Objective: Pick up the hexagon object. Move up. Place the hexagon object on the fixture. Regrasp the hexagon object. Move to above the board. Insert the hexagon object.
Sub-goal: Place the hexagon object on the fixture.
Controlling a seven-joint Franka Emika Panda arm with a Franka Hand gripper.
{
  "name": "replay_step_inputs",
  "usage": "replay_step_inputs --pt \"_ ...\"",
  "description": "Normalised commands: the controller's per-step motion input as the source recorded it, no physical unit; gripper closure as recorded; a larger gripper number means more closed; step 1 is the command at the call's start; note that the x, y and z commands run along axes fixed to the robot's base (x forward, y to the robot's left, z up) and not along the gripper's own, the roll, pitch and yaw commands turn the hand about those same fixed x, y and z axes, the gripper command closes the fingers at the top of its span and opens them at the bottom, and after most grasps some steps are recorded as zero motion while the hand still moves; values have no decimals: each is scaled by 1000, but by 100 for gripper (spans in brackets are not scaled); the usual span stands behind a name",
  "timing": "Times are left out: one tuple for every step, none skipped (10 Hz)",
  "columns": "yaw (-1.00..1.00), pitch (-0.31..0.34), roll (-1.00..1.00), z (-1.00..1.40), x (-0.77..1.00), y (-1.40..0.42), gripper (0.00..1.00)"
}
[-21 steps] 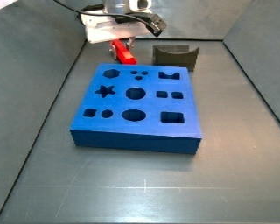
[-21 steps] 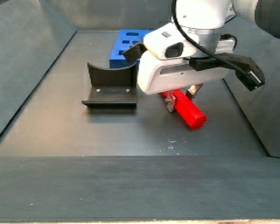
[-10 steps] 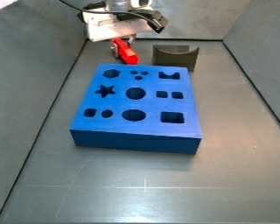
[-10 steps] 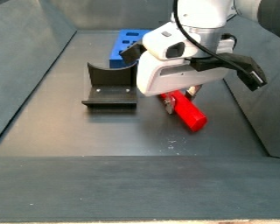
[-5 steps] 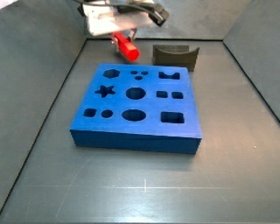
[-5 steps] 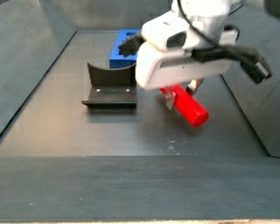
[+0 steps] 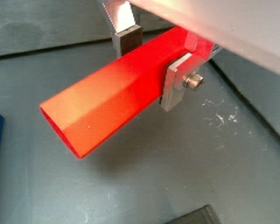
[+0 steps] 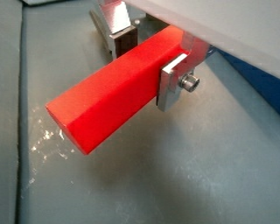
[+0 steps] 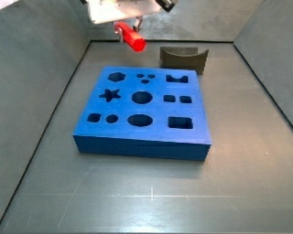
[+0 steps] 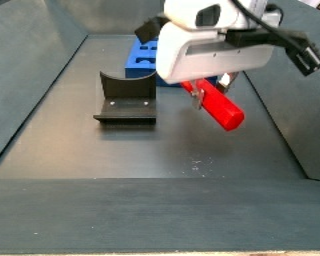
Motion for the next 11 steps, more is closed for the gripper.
replay_step_inputs --pt "2 23 3 1000 -12 1 100" --pt "-1 33 9 1000 -14 4 100" --pt "-6 40 17 1000 -17 6 100" --pt "-12 47 30 1000 -22 10 100" --pt "-17 52 41 1000 -26 13 100" --pt "-19 53 51 1000 -28 16 100" --pt "-15 57 57 959 -28 17 100" --pt "-6 66 60 751 -23 14 100" --pt "-1 73 65 596 -15 16 100" --pt "1 82 70 440 -6 17 100" --pt "4 93 72 286 2 15 100"
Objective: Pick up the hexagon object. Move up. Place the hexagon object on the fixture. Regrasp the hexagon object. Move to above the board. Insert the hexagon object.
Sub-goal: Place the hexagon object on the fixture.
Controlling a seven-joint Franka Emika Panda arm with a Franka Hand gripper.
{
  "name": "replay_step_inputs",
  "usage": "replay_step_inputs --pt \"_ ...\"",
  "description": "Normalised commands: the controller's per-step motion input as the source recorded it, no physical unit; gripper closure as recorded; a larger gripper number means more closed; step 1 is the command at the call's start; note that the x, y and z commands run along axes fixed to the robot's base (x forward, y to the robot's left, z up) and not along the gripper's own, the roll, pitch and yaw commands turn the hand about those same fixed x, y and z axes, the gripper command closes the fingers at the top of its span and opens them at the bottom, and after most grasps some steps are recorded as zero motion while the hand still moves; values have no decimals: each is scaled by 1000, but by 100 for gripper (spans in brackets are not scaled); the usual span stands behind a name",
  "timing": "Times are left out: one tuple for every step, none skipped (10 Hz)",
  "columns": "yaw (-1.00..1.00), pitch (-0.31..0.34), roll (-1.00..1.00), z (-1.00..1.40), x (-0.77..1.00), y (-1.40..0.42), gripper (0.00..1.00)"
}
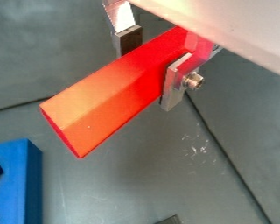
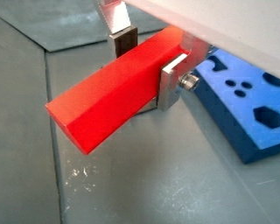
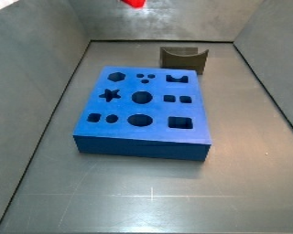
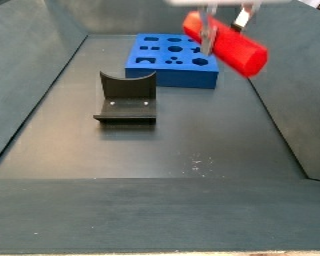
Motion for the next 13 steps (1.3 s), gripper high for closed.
replay_step_inputs --pt "-1000 137 48 37 1000 -486 100" --pt "-1000 145 46 5 1000 -480 100" --pt "-1000 167 53 8 1000 -423 100" --pt "-1000 200 58 10 1000 -382 100" --pt "-1000 277 74 11 1000 -341 100" --pt "-810 290 78 11 1000 -310 100" --pt "-562 264 82 10 1000 -280 100" --pt "-367 235 79 8 1000 -253 100" --pt "-196 206 56 10 1000 -218 100" --pt "-115 185 39 9 1000 -189 100" --pt "-52 166 35 7 1000 -156 100" --pt "-35 165 37 7 1000 -144 100" --pt "-6 165 43 10 1000 -119 100"
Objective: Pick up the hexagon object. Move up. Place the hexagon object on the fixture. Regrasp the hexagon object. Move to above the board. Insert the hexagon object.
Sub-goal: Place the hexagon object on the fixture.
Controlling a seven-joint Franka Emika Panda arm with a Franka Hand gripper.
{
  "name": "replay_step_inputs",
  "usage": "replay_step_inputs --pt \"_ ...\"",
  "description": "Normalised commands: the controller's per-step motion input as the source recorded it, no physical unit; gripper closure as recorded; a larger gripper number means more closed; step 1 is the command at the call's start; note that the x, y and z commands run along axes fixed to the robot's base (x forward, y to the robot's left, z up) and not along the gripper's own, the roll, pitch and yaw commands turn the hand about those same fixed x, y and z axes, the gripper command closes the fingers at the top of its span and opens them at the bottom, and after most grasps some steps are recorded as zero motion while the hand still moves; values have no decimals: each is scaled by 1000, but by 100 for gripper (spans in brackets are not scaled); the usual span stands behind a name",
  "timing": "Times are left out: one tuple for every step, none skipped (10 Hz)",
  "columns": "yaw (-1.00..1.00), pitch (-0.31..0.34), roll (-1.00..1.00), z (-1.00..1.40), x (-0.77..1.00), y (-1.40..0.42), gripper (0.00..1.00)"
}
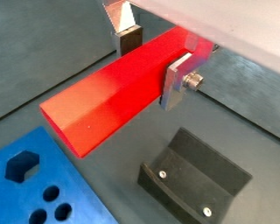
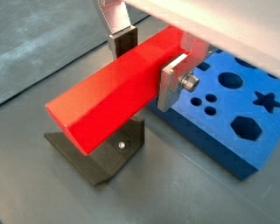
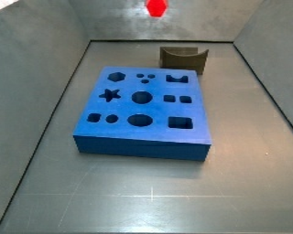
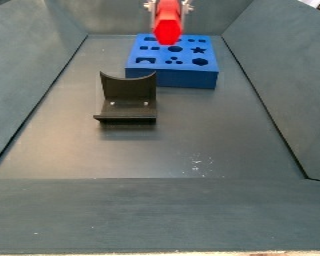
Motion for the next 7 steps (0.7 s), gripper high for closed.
replay_step_inputs --pt "9 160 48 3 1000 -102 100" --pt "17 163 53 6 1000 -86 100" --pt "90 -18 -1000 -18 1000 203 100" --pt "86 -17 -1000 -21 972 230 100" --pt "66 -9 -1000 -22 879 195 100" --pt "56 10 -1000 -11 749 99 100" --pt "49 32 -1000 -1 651 74 100"
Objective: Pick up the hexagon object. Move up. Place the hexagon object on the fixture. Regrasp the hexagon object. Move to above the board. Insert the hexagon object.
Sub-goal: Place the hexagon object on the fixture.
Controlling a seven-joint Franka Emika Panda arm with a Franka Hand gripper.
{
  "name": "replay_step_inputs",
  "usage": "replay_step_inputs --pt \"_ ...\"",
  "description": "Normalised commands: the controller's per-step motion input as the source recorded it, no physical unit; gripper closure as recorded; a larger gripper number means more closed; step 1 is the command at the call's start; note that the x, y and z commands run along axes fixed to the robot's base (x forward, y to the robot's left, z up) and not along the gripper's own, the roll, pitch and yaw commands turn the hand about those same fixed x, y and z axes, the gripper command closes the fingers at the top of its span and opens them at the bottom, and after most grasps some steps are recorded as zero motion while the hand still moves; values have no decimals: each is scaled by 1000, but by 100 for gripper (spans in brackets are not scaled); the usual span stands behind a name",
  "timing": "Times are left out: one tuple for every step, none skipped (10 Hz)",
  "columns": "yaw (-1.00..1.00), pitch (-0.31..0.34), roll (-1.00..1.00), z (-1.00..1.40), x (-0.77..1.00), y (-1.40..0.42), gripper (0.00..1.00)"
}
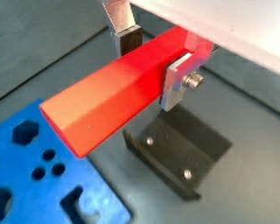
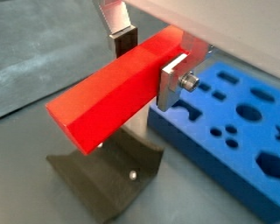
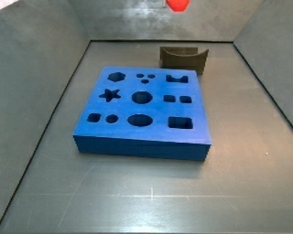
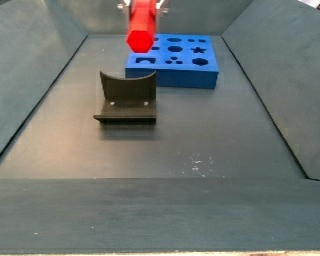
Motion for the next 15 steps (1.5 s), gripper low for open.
replay_step_inputs --pt "39 54 -1000 2 559 64 100" --pt "23 77 -1000 -6 446 58 100" --pt "9 92 -1000 -12 366 51 100" --pt "-8 108 -1000 -9 281 50 100" --pt "-27 125 -1000 -11 196 48 100" --pt "-52 139 -1000 -14 117 45 100" --pt "-84 122 -874 -6 52 46 100" --pt "-101 98 -700 -7 48 44 100" --pt "-110 84 -525 -15 62 46 100" --pt "-108 77 -313 -18 79 41 100" --pt "-106 64 -220 -6 71 31 100" --pt "-66 232 -1000 -1000 126 133 100" --pt "-75 225 -1000 -1000 130 137 100" --pt "-137 241 -961 -1000 147 138 100" --pt "-155 227 -866 -1000 153 136 100"
